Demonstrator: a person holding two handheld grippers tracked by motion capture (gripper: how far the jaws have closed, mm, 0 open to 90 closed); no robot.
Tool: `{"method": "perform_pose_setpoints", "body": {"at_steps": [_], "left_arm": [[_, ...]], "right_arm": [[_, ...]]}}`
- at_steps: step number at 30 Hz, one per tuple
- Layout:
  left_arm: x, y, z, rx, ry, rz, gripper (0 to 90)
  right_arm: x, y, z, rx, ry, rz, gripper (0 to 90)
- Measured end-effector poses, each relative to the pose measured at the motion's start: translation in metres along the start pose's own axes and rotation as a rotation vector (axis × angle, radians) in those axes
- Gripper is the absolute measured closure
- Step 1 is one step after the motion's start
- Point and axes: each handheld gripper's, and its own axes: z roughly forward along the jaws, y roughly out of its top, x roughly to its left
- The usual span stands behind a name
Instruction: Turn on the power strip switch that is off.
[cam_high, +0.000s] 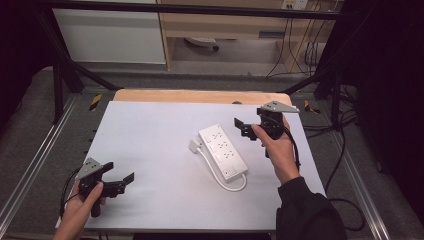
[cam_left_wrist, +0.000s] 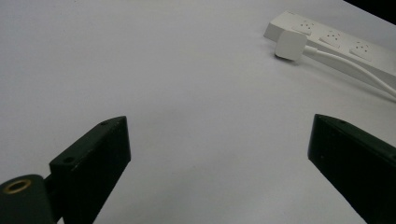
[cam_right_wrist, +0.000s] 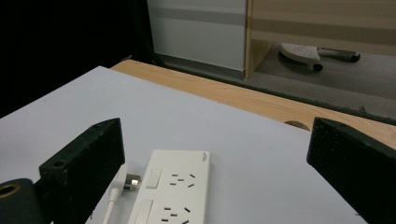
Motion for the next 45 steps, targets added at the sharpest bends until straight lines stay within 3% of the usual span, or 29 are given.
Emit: {"method": "perform_pose_setpoints", "body": {"at_steps": [21,45], "left_arm": [[-0.002,0.0,0.0,0.003,-0.014,0.012,6.0],[0.0,0.0,0.0,0.003,-0.013,0.007,6.0]], "right_arm": [[0.012,0.01,0.023,0.011,0.008,-0.026,7.6],[0.02,-0.001,0.061,0.01,0.006,-0.01,36.2]]}}
